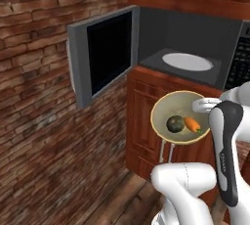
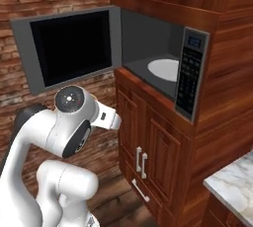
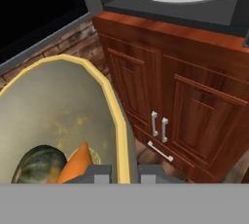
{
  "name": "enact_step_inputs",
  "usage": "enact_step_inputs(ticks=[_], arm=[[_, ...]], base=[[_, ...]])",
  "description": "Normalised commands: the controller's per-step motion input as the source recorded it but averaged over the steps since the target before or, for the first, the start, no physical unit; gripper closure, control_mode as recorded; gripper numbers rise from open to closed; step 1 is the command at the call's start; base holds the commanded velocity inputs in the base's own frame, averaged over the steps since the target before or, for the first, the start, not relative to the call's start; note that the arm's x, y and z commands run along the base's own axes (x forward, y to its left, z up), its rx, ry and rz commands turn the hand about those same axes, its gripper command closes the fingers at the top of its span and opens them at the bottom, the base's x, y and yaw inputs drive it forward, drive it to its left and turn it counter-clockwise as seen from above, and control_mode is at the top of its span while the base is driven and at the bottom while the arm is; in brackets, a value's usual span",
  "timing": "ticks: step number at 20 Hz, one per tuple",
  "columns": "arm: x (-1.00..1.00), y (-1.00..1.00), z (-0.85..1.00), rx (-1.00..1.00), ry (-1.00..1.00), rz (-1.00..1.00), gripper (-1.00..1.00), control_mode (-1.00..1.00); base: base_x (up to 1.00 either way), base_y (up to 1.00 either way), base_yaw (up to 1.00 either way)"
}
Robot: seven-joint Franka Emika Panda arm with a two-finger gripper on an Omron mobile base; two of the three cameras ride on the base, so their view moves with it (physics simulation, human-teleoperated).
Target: Place the bowl containing the squash and carrot in the microwave. Close the microwave door and press the start button to microwave the meal.
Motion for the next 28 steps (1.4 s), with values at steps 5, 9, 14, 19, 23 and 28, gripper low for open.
enact_step_inputs(ticks=[5,9,14,19,23,28], arm=[[0.00,0.00,0.00,0.00,0.00,0.00,1.00,1.00],[0.00,0.00,0.00,0.00,0.00,0.00,1.00,1.00],[0.00,0.00,0.00,0.00,0.00,0.00,1.00,1.00],[0.00,0.00,0.00,0.00,0.00,0.00,1.00,1.00],[0.00,0.00,0.00,0.00,0.00,0.00,1.00,1.00],[0.00,0.00,0.00,0.00,0.00,0.00,1.00,1.00]], base=[[0.69,0.14,-0.36],[0.73,0.12,-0.36],[0.69,0.05,-0.35],[0.60,0.06,-0.32],[0.38,0.13,-0.27],[0.02,0.10,-0.19]])
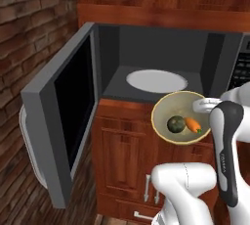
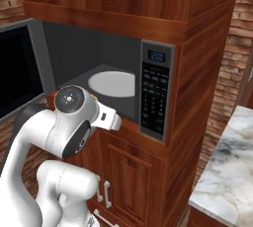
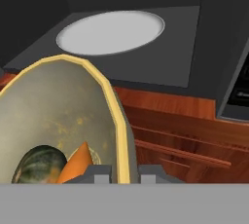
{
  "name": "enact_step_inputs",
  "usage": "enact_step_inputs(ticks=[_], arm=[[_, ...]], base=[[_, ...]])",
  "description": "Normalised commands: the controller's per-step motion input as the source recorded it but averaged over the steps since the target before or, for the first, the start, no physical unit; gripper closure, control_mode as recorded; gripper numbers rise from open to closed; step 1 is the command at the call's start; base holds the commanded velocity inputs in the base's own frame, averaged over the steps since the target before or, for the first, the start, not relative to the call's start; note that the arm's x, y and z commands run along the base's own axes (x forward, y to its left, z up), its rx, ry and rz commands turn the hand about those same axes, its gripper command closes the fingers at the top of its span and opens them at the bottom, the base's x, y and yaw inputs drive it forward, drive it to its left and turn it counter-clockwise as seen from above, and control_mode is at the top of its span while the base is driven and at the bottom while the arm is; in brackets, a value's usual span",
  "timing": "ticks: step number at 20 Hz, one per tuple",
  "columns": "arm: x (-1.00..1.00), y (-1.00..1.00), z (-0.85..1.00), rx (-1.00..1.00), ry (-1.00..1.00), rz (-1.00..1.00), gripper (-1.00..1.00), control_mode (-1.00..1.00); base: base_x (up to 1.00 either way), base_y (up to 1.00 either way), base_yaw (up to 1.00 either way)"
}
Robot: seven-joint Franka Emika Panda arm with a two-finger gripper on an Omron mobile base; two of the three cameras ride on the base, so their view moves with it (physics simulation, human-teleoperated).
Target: Place the bowl containing the squash and carrot in the microwave. Close the microwave door and press the start button to microwave the meal.
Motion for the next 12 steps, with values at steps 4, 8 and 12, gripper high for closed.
enact_step_inputs(ticks=[4,8,12], arm=[[0.00,0.00,0.00,0.00,0.00,0.00,1.00,1.00],[0.00,0.00,0.00,0.00,0.00,0.00,1.00,1.00],[0.00,0.00,0.00,0.00,0.00,0.00,1.00,1.00]], base=[[0.00,0.12,-0.15],[0.00,0.27,-0.13],[-0.01,0.43,-0.10]])
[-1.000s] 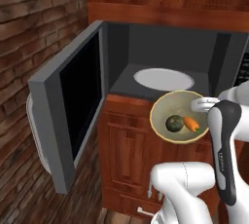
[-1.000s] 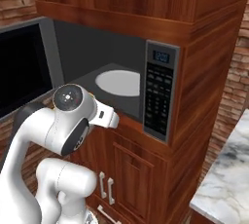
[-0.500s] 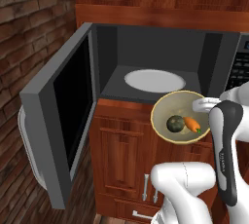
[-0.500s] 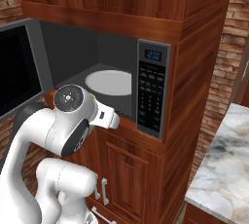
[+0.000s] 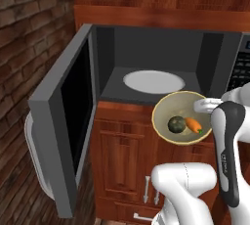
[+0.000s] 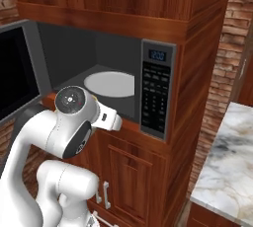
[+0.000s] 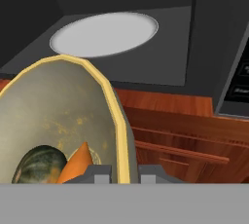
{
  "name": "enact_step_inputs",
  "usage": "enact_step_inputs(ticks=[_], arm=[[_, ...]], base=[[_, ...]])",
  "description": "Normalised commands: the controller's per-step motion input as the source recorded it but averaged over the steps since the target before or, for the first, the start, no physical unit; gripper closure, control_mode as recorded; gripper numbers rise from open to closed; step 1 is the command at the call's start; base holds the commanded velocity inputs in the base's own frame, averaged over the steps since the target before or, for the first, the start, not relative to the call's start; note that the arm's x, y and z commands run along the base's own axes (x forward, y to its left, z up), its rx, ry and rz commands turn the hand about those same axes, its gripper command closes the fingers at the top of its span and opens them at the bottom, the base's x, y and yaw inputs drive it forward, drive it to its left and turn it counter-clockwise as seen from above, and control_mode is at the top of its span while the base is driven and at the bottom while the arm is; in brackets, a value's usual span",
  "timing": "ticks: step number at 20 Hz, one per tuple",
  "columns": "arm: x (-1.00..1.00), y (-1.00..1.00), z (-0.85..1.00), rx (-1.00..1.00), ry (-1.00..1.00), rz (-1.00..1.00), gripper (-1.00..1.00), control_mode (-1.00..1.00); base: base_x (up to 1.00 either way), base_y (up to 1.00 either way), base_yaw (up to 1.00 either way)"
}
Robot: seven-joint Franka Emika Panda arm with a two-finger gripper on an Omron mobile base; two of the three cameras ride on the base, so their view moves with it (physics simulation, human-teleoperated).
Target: Place the bowl containing the squash and carrot in the microwave. Close the microwave door and press the start button to microwave the meal.
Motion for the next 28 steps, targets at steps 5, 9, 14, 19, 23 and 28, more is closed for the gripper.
enact_step_inputs(ticks=[5,9,14,19,23,28], arm=[[0.00,0.00,0.00,0.00,0.00,0.00,1.00,1.00],[0.00,0.00,0.00,0.00,0.00,0.00,1.00,1.00],[0.00,0.00,0.00,0.00,0.00,0.00,1.00,1.00],[0.00,0.00,0.00,0.00,0.00,0.00,1.00,1.00],[0.00,0.00,0.00,0.00,0.00,0.00,1.00,1.00],[0.00,0.00,0.00,0.00,0.00,0.00,1.00,1.00]], base=[[-0.11,0.45,-0.08],[-0.11,0.25,-0.08],[-0.20,0.19,-0.07],[-0.31,0.27,-0.06],[-0.41,0.31,-0.03],[-0.10,0.35,-0.04]])
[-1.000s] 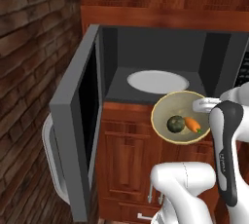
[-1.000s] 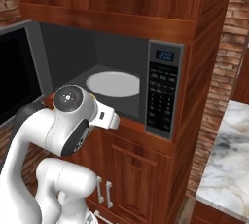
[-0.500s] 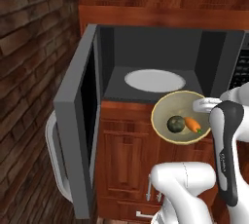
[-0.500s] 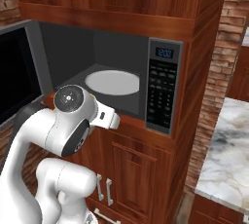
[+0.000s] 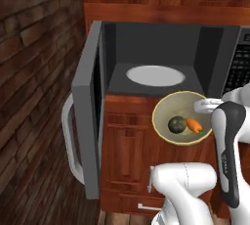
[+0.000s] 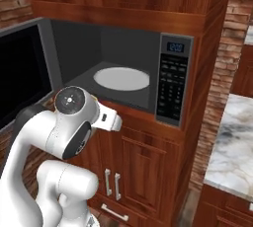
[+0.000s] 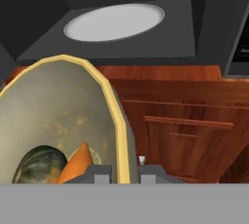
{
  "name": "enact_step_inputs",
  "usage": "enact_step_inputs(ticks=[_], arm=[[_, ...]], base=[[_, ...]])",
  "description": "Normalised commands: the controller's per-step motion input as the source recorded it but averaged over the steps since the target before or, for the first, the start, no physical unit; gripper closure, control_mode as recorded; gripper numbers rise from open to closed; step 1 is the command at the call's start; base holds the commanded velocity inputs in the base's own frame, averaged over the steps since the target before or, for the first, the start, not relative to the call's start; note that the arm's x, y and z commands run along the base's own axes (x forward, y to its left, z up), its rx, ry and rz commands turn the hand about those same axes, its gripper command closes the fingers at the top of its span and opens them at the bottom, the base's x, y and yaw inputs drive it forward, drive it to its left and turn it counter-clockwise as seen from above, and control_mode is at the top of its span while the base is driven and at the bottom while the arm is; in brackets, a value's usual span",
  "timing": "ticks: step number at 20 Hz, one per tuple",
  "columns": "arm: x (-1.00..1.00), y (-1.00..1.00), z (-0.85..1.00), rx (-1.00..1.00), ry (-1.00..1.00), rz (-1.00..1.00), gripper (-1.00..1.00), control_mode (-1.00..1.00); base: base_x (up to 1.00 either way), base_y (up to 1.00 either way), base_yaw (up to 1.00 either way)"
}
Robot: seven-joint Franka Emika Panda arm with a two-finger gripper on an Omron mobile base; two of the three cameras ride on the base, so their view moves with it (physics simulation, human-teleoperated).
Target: Place the bowl containing the squash and carrot in the microwave. Close the microwave door and press the start button to microwave the meal.
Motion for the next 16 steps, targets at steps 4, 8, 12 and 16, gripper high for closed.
enact_step_inputs(ticks=[4,8,12,16], arm=[[0.00,0.00,0.00,0.00,0.00,0.00,1.00,1.00],[0.00,0.00,0.00,0.00,0.00,0.00,1.00,1.00],[0.00,0.00,0.00,0.00,0.00,0.00,1.00,1.00],[0.00,0.00,0.00,0.00,0.00,0.00,1.00,1.00]], base=[[0.44,0.47,-0.05],[0.51,0.49,-0.04],[0.31,0.04,-0.09],[0.16,-0.35,-0.12]])
